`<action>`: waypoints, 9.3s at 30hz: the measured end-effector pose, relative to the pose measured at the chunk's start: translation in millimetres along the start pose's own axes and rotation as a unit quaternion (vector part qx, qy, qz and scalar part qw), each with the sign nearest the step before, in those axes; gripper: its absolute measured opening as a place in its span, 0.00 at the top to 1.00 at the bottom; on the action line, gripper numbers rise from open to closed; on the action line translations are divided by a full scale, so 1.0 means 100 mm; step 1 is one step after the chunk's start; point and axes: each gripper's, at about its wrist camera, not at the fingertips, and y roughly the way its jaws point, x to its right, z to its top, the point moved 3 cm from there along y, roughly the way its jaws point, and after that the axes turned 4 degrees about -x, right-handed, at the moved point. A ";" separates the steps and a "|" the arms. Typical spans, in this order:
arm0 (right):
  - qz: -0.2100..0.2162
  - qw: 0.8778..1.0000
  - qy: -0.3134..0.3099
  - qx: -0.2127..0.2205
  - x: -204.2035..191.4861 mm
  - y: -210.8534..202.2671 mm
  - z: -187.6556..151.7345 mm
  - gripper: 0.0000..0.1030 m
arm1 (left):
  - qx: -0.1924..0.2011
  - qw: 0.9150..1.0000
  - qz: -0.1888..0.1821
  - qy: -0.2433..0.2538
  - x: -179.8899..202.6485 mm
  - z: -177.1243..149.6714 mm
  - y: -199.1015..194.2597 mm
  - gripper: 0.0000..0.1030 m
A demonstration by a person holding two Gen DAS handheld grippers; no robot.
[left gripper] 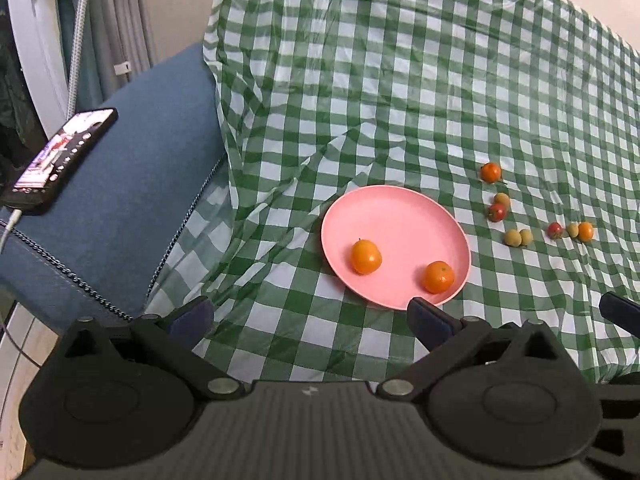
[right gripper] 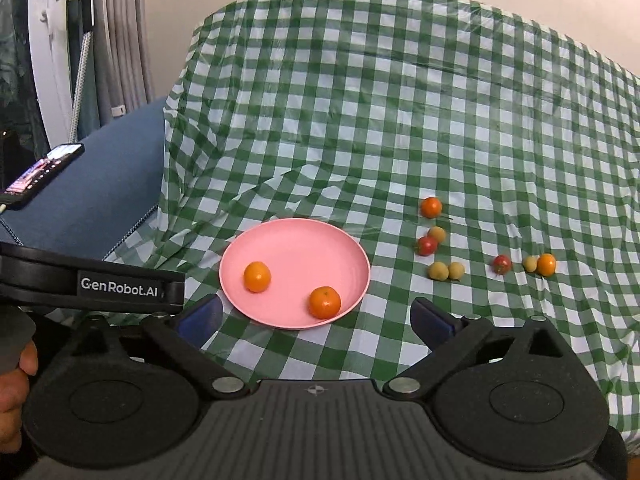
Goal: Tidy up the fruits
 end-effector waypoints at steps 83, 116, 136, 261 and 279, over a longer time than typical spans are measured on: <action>-0.133 0.971 0.195 0.029 2.50 0.43 -0.12 0.03 | -0.064 0.988 -0.100 0.100 2.14 0.97 0.84 0.00; -0.098 0.989 0.108 -0.015 2.74 2.72 0.13 0.69 | -0.188 0.967 -0.093 0.145 2.73 1.48 2.77 0.68; 0.064 0.994 0.081 -0.021 1.48 0.94 0.00 0.69 | -0.186 0.977 -0.080 0.065 1.18 0.55 0.83 0.68; -0.013 0.999 -0.023 0.025 -0.08 -0.16 0.06 0.01 | -0.003 0.999 -0.050 -0.021 -0.14 0.01 -0.25 0.00; -0.014 0.999 0.004 0.046 0.03 -0.43 -0.06 0.01 | 0.017 0.999 -0.050 0.004 -0.01 -0.10 -0.53 0.00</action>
